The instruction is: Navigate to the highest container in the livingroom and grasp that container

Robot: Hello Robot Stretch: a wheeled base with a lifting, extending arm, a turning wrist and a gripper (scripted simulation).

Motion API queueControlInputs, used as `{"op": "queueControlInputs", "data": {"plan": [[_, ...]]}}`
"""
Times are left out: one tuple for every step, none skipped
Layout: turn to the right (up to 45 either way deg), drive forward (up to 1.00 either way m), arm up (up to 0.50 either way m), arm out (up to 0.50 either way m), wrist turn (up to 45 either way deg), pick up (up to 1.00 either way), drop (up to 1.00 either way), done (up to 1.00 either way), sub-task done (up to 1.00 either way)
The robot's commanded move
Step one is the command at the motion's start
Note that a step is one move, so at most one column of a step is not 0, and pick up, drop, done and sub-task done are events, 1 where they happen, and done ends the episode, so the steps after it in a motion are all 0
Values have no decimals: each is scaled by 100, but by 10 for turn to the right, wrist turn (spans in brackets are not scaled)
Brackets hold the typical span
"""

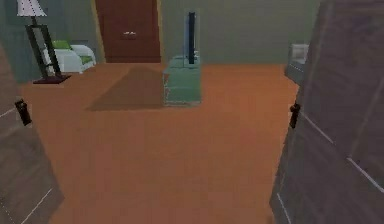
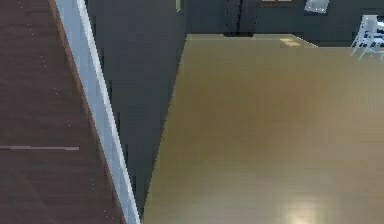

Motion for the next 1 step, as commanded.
{"op": "queueControlInputs", "data": {"plan": [[0, 100, 0, 0, 0, 0, 0, 0, 0]]}}
